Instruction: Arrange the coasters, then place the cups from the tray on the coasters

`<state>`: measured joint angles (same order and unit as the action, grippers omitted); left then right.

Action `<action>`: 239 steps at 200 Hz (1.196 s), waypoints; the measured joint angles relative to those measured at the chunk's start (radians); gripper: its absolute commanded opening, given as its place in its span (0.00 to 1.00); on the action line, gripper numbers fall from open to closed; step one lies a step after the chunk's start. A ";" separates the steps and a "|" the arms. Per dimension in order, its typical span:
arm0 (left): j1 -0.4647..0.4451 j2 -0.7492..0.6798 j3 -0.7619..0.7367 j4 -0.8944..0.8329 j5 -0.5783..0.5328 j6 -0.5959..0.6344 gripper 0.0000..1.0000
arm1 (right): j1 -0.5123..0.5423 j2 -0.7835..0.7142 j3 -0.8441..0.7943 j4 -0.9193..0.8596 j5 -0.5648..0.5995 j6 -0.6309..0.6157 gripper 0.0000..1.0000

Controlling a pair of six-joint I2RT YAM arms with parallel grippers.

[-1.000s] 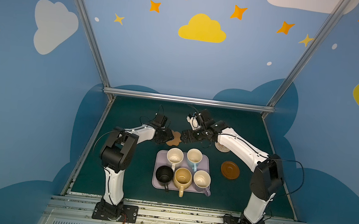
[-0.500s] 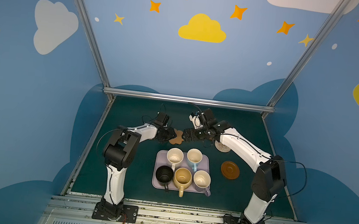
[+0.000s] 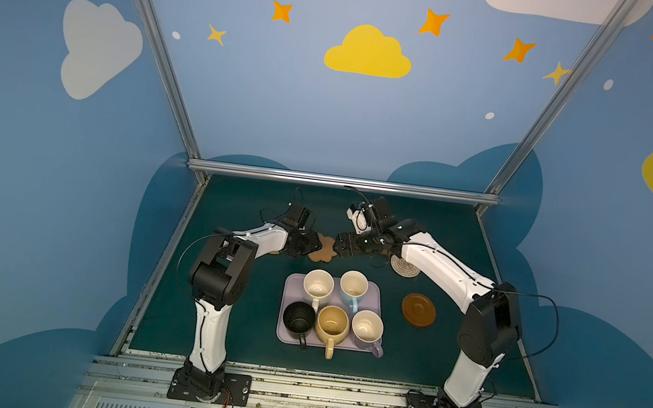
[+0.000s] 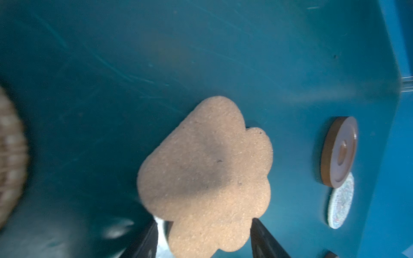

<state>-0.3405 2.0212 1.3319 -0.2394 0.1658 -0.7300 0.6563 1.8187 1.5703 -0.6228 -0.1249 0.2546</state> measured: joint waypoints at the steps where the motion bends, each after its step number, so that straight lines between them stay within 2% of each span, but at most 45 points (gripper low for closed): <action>1: 0.000 -0.001 0.000 -0.002 -0.002 0.000 0.71 | -0.001 0.000 -0.001 0.000 0.001 0.000 0.96; 24: 0.011 -0.035 -0.001 -0.035 -0.013 0.010 0.79 | -0.015 -0.017 -0.027 0.004 0.016 0.012 0.98; 54: 0.035 -0.128 -0.001 -0.060 -0.006 0.023 1.00 | -0.037 -0.074 -0.088 0.035 0.056 0.037 0.98; 95: 0.057 -0.269 0.008 -0.069 0.039 0.084 1.00 | -0.066 -0.173 -0.130 0.072 0.121 0.032 0.98; 134: 0.045 -0.330 0.029 -0.048 0.263 0.182 1.00 | -0.111 -0.196 -0.131 0.071 0.135 -0.009 0.98; 155: 0.016 -0.333 0.063 -0.049 0.333 0.225 1.00 | -0.148 -0.187 -0.131 0.064 0.122 -0.008 0.98; 199: -0.051 -0.317 0.193 -0.130 0.341 0.297 1.00 | -0.238 -0.125 -0.120 0.051 0.060 0.033 0.98; 239: -0.087 -0.274 0.233 -0.168 0.319 0.330 1.00 | -0.283 -0.021 -0.072 0.011 0.048 0.044 0.98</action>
<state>-0.4278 1.7470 1.5650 -0.4072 0.4847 -0.4004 0.3737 1.7981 1.4982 -0.6117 -0.0765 0.2989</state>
